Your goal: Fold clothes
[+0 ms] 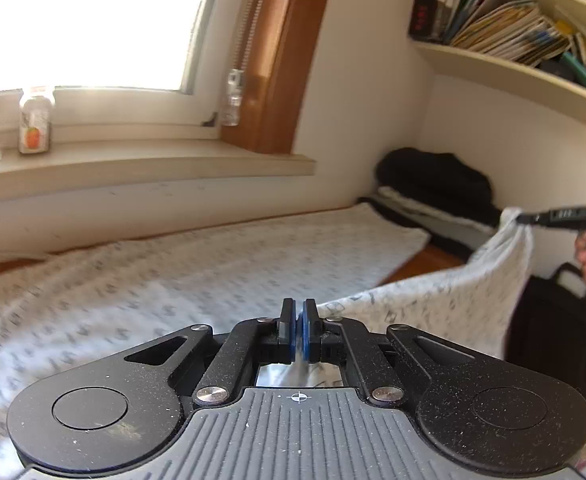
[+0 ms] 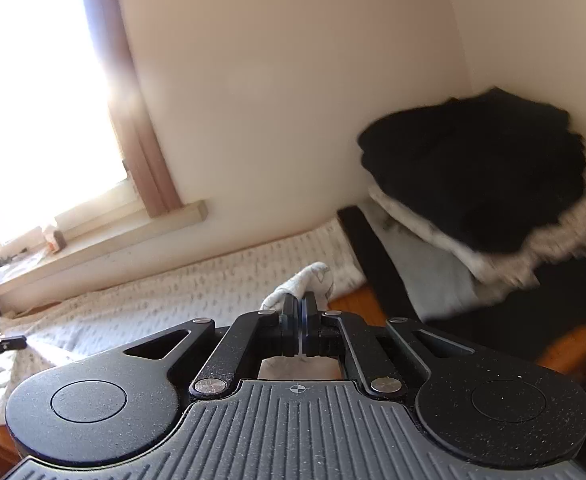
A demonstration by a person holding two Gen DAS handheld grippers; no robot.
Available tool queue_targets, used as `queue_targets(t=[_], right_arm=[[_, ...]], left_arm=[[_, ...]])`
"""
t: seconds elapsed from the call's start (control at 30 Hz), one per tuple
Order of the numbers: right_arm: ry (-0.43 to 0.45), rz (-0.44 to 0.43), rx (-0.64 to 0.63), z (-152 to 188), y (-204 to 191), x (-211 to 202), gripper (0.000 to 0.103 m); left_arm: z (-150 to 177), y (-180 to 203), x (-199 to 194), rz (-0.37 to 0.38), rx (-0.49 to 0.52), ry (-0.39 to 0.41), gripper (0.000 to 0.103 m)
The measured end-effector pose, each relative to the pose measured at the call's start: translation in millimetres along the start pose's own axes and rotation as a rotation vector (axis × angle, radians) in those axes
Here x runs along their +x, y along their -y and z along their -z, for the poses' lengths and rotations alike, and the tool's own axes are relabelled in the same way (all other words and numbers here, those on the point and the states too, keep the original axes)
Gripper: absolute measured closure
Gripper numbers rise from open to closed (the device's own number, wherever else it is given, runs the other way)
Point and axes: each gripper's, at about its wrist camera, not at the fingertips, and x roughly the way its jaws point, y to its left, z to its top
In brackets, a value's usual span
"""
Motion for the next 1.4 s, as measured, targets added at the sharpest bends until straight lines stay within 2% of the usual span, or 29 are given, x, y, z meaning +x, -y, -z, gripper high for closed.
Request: queue_targets(t=[0.13, 0.2, 0.3, 0.5, 0.63, 0.73, 0.77, 0.8, 0.83, 1.0, 1.1, 1.17, 1.23, 1.3, 1.37, 1.4], right_arm=[[-0.074, 0.011, 0.009, 5, 0, 53, 0.083], [-0.080, 0.014, 0.018, 15, 6, 59, 0.081], [-0.087, -0.001, 0.058, 31, 22, 57, 0.070], [-0.106, -0.014, 0.082, 48, 43, 66, 0.069], [-0.130, -0.027, 0.044, 53, 44, 85, 0.063], [-0.136, -0.053, 0.002, 53, 39, 91, 0.064], [-0.134, -0.062, -0.013, 54, 37, 91, 0.080], [-0.131, -0.072, -0.029, 54, 34, 91, 0.090], [-0.119, -0.078, -0.043, 53, 32, 88, 0.092], [-0.116, -0.132, -0.098, 49, 18, 78, 0.091], [-0.143, -0.113, -0.131, 46, 15, 83, 0.088], [-0.187, -0.104, -0.129, 45, 16, 89, 0.074], [-0.208, -0.090, -0.138, 46, 16, 94, 0.073], [-0.206, -0.087, -0.141, 46, 16, 95, 0.076], [-0.168, -0.102, -0.128, 44, 16, 87, 0.090], [-0.149, -0.109, -0.122, 43, 16, 83, 0.094]], left_arm=[[7, -16, 19, -0.075, -0.020, -0.058, 0.100], [11, -20, 24, -0.083, -0.024, -0.074, 0.100], [17, -27, 29, -0.085, -0.035, -0.102, 0.100], [19, -29, 33, -0.084, -0.031, -0.130, 0.099], [19, -26, 34, -0.096, -0.019, -0.139, 0.099], [19, -24, 35, -0.101, -0.015, -0.146, 0.099], [19, -24, 36, -0.102, -0.014, -0.148, 0.099], [19, -24, 36, -0.101, -0.015, -0.149, 0.099], [19, -25, 36, -0.100, -0.016, -0.151, 0.099], [19, -25, 36, -0.097, -0.021, -0.155, 0.099], [19, -25, 36, -0.099, -0.018, -0.155, 0.099], [19, -24, 36, -0.102, -0.014, -0.156, 0.099], [19, -23, 36, -0.103, -0.011, -0.156, 0.099], [19, -23, 36, -0.102, -0.011, -0.157, 0.099], [19, -24, 36, -0.101, -0.011, -0.157, 0.099], [19, -23, 36, -0.102, -0.009, -0.156, 0.099]])
